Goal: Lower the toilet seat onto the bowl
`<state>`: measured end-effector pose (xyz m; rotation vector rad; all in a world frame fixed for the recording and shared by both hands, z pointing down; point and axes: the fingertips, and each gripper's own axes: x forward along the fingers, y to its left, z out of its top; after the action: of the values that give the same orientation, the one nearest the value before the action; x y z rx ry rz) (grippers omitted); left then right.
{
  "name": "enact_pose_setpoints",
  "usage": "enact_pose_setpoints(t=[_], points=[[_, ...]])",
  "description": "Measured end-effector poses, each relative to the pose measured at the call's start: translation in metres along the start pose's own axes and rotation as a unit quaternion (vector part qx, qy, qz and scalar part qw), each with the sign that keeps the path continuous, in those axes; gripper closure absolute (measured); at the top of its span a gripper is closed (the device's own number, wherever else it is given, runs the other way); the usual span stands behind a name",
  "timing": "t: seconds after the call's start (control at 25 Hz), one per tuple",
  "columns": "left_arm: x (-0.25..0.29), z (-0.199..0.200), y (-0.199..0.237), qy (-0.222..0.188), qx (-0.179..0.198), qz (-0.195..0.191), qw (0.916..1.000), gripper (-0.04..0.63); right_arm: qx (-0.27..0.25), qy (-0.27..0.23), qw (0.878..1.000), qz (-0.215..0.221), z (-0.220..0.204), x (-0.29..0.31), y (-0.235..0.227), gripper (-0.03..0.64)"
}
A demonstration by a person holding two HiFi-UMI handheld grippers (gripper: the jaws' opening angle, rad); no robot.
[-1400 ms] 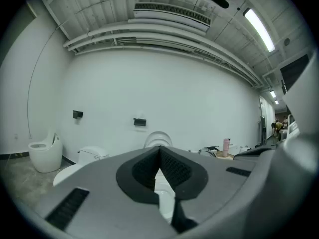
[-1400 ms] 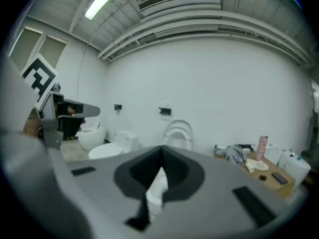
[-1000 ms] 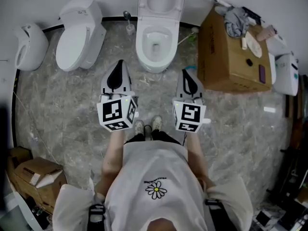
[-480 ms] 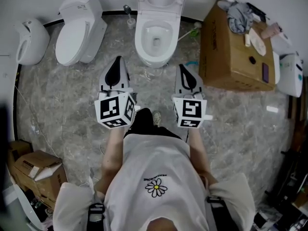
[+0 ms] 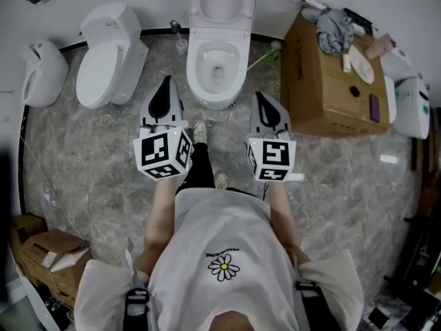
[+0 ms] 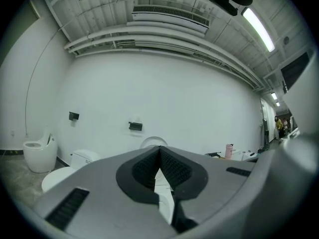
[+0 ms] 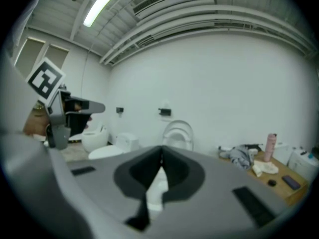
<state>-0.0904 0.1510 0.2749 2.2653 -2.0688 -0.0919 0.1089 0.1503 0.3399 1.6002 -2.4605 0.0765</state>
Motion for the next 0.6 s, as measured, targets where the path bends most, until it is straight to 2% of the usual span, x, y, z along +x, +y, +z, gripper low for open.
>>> enact_pose_setpoints(t=[0.32, 0.6], points=[[0.061, -0.004, 0.002, -0.001, -0.011, -0.019, 0.9998, 0.569, -0.006, 0.008, 1.0, -0.018, 0.003, 0.044, -0.024, 0.588], [0.135, -0.01, 0.026, 0.008, -0.018, -0.03, 0.9994, 0.569, -0.004, 0.017, 1.0, -0.023, 0.016, 0.121, -0.037, 0.588]])
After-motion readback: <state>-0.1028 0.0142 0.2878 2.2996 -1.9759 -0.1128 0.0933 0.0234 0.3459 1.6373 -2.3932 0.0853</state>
